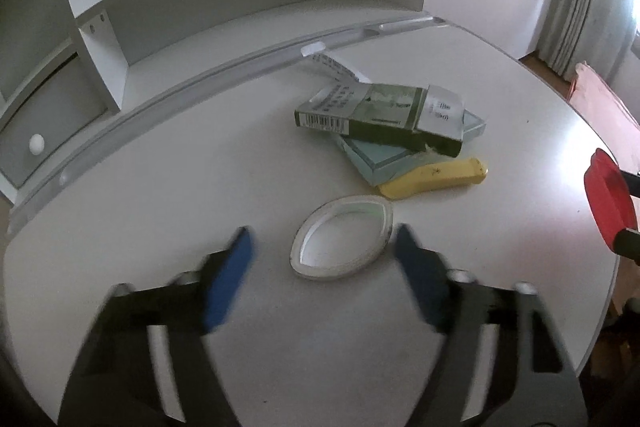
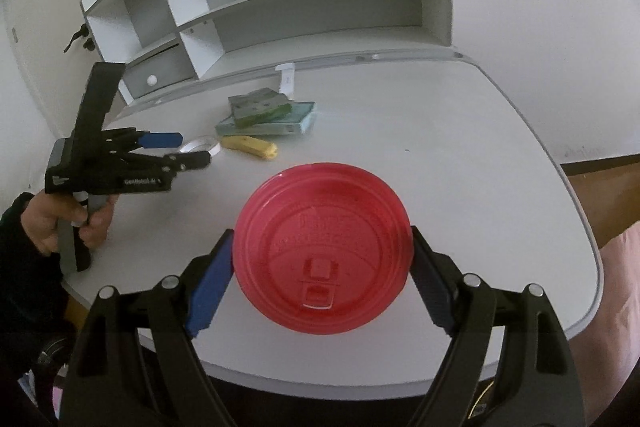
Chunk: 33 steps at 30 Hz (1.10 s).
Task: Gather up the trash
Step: 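Grasp the red plate with the right tool while the left tool grasps the white tape roll, then carry both items over the bin and open both tools to drop them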
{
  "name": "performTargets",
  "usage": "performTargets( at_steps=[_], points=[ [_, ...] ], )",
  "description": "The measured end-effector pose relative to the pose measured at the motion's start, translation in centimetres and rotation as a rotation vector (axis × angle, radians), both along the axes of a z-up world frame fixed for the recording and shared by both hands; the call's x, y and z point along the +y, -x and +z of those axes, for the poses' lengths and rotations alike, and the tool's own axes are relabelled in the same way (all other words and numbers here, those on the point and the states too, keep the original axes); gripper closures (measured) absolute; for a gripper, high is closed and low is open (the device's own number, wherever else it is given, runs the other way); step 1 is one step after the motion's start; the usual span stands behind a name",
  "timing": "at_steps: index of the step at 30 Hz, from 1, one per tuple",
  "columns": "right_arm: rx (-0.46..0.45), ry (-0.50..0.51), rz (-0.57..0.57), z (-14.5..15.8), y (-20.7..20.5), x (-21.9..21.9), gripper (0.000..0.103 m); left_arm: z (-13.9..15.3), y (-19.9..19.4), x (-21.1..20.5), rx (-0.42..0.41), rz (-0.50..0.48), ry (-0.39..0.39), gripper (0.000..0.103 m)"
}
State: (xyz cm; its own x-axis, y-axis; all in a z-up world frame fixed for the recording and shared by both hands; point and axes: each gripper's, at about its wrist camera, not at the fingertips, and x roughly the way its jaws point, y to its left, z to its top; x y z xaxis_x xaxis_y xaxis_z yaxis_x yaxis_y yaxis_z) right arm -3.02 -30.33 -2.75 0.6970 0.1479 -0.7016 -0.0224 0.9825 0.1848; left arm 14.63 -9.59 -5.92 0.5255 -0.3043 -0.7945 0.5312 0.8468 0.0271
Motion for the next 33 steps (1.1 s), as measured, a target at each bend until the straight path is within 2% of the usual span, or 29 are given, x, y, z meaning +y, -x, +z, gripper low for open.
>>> performTargets(
  at_steps=[1,6,10,15,18,21,22,25,27,30,33],
  points=[
    [0.0,-0.002,-0.007,0.0,0.2,-0.3,0.023,0.1,0.1,-0.1,-0.005,-0.003,-0.002,0.056],
    [-0.014,0.005,-0.049,0.3,1.5,-1.7,0.023,0.8,1.5,-0.6,-0.025,-0.006,-0.022,0.057],
    [-0.021,0.012,-0.16,0.3,4.1,-5.2,0.023,2.7,5.3,-2.2,-0.03,-0.073,0.031,0.057],
    [-0.007,0.003,-0.359,-0.9,8.8,-11.7,0.023,4.5,10.3,-9.7,-0.047,-0.264,0.091,0.057],
    [0.009,-0.011,-0.504,-2.1,12.9,-16.5,0.023,4.8,13.7,-16.2,-0.044,-0.417,0.107,0.057],
    [0.049,-0.036,-0.657,-4.2,17.8,-21.6,0.023,4.7,17.3,-22.9,-0.008,-0.567,0.149,0.057],
    [0.066,-0.051,-0.704,-5.2,19.4,-23.2,0.023,4.1,18.9,-25.8,0.019,-0.628,0.163,0.057],
    [0.137,-0.09,-0.812,-8.2,23.1,-26.9,0.023,1.7,22.1,-31.5,0.06,-0.735,0.164,0.057],
    [0.203,-0.136,-0.884,-10.8,25.5,-29.4,0.023,-1.8,24.0,-35.9,0.158,-0.795,0.152,0.057],
    [0.309,-0.221,-0.967,-15.5,28.4,-32.5,0.023,-7.5,25.9,-41.0,0.24,-0.823,0.101,0.057],
    [0.393,-0.277,-1.003,-19.5,29.7,-34.1,0.023,-12.5,26.9,-44.3,0.322,-0.832,0.062,0.057]
  ],
)
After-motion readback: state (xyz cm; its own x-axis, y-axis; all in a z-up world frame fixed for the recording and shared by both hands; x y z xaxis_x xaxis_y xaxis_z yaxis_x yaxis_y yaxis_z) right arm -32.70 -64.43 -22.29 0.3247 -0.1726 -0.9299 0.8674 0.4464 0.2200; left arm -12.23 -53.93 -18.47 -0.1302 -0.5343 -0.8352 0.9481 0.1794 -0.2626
